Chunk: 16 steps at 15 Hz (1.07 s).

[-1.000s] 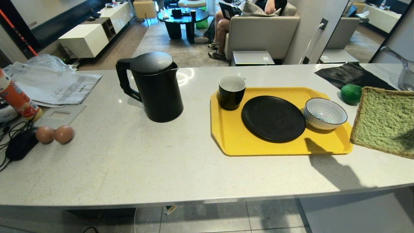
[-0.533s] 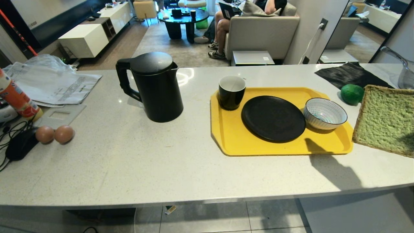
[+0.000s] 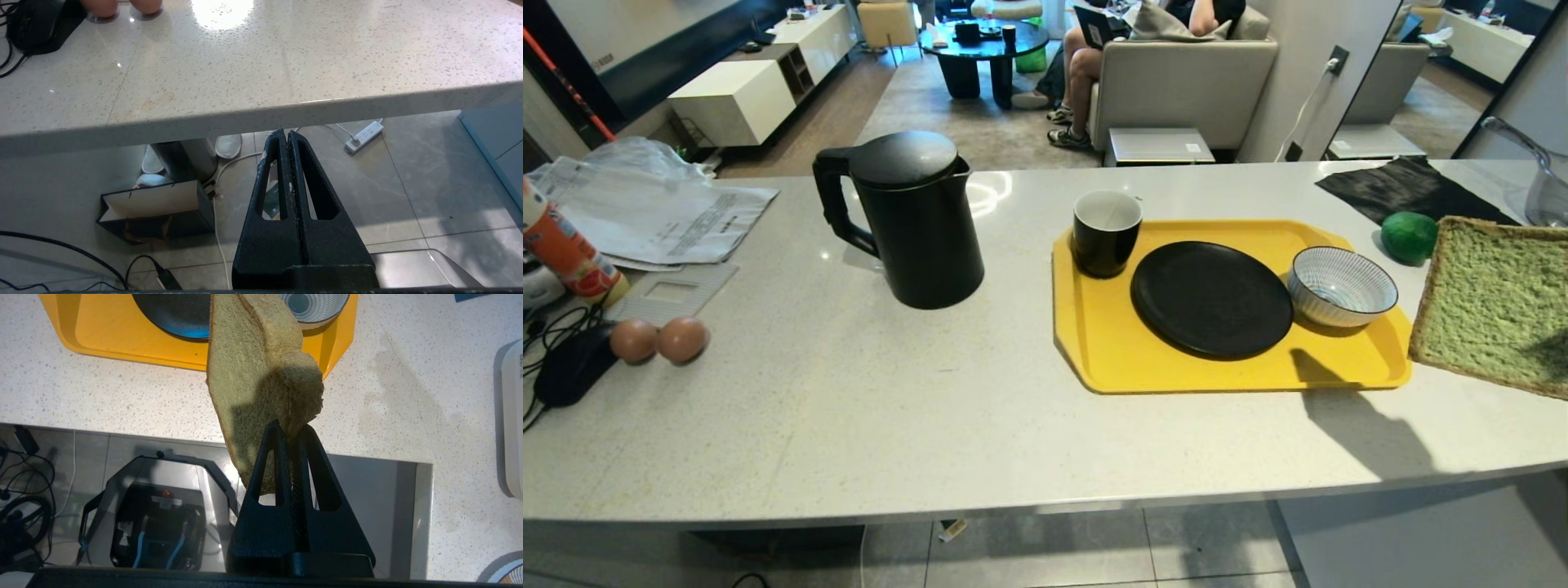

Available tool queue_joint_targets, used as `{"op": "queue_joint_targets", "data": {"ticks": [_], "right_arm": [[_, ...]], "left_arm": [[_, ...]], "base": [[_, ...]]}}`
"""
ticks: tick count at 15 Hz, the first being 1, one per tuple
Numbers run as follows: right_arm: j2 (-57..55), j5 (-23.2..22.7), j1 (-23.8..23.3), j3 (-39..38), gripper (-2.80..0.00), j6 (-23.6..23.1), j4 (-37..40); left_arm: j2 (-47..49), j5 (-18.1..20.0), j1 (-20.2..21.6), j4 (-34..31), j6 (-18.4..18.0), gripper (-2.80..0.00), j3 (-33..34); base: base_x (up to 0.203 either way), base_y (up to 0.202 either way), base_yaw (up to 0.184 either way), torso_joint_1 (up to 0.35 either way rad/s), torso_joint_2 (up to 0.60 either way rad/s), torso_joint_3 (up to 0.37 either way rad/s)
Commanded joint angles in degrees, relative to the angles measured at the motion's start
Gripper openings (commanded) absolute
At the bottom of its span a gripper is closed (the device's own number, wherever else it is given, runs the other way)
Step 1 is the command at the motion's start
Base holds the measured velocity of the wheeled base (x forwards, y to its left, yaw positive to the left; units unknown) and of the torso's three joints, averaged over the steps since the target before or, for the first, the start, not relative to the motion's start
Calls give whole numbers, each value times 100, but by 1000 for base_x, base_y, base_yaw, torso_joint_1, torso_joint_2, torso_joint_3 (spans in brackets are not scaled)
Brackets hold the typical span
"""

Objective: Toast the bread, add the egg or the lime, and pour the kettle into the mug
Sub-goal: Put the bread slices in the toaster

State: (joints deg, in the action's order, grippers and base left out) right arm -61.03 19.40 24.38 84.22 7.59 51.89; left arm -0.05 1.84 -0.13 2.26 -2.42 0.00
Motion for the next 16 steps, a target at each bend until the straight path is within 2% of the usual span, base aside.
{"op": "queue_joint_targets", "data": {"ticks": [1,16], "right_arm": [[-23,11,5,-11,-280,5,5],[-85,-15,2,-64,-280,40,5]], "left_arm": [[-4,0,-4,3,-4,-280,97],[-4,1,3,3,1,-280,97]], "base": [[0,0,0,0,0,0],[1,9,-166,1,3,2]]}}
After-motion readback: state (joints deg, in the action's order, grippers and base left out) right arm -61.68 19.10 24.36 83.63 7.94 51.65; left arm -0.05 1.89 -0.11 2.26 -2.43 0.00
